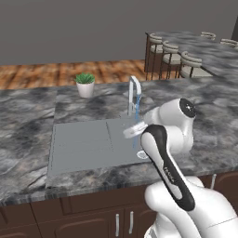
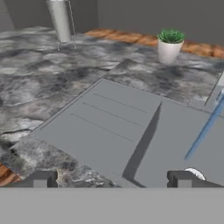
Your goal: Turn on the sink faucet and place the jug under the water for a few seconds to fill it up.
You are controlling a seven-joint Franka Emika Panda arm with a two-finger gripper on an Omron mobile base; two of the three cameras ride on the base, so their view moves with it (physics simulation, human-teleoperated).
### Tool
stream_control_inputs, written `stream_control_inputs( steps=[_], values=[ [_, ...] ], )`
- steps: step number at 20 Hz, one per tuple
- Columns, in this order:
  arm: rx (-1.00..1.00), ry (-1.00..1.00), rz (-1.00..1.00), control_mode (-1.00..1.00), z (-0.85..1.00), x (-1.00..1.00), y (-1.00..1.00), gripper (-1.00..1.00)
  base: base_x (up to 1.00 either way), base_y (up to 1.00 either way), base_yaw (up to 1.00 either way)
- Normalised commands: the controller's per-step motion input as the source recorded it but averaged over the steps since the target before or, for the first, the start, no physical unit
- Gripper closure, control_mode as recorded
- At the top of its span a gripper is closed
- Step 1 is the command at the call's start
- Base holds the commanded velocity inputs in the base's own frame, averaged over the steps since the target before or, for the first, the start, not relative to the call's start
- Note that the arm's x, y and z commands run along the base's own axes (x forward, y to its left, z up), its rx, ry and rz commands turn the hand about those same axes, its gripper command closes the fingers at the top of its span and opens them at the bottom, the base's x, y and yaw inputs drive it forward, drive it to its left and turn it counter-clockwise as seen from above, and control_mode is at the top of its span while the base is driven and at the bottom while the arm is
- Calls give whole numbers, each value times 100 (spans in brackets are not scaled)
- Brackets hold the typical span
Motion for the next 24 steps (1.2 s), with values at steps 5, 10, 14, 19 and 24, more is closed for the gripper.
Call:
stream_control_inputs(
  steps=[5,10,14,19,24],
  values=[
    [-3,12,30,-100,-3,-43,100,-100,0,0,0],
    [-6,11,25,-100,0,-30,100,-100,0,0,0],
    [-6,9,22,-100,0,-32,100,-100,0,0,0],
    [-5,8,22,-100,-1,-29,100,-100,0,0,0],
    [-5,3,16,-100,-17,-29,100,-100,0,0,0]
  ],
)
